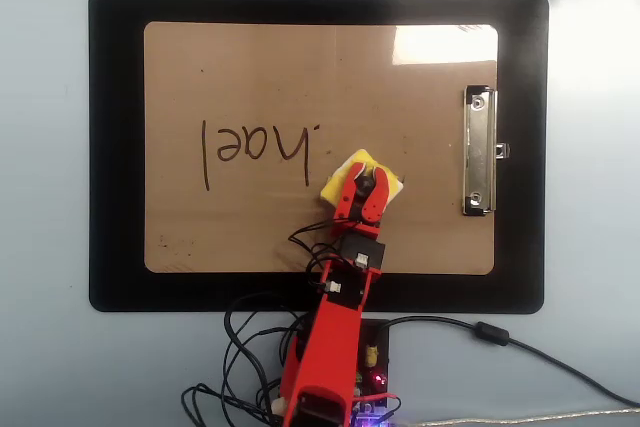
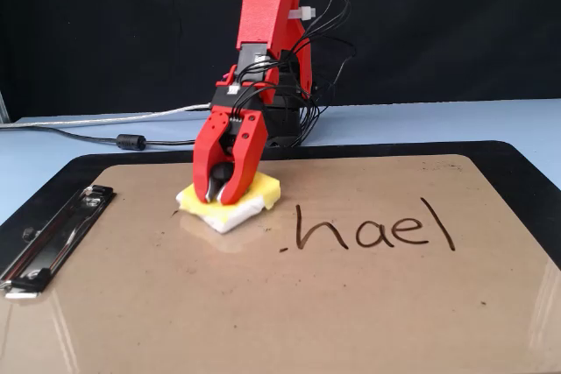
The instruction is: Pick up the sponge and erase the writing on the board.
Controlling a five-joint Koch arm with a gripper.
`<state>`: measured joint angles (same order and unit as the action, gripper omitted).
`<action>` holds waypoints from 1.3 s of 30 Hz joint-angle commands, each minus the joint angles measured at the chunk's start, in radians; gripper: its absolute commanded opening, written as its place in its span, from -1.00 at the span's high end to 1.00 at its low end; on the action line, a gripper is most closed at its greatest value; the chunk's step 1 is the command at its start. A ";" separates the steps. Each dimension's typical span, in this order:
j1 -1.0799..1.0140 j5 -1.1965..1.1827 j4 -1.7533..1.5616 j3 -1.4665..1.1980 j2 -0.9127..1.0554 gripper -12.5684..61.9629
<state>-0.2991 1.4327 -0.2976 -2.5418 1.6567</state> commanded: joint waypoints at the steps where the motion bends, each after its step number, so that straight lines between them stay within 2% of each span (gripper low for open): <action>1: 0.023 -0.002 -0.017 0.025 0.009 0.88; 5: 0.285 0.040 -0.015 0.262 -0.184 0.88; 9: 0.327 0.069 0.002 0.419 -0.321 0.88; 11: 0.337 0.069 0.029 0.364 -0.272 0.88; 17: 0.348 0.074 0.115 0.006 0.133 0.88; 19: 0.360 0.075 0.120 -0.017 0.173 0.88; 21: 0.391 0.083 0.110 0.015 0.103 0.88; 27: 0.443 0.112 0.117 0.517 -0.367 0.88; 29: 0.442 0.112 0.118 0.569 -0.423 0.88; 31: 0.442 0.112 0.120 0.497 -0.371 0.88; 37: 0.442 0.112 0.141 0.041 0.095 0.88; 39: 0.448 0.112 0.167 -0.023 0.190 0.88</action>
<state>0.1396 1.5309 -0.1657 -2.5633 1.7902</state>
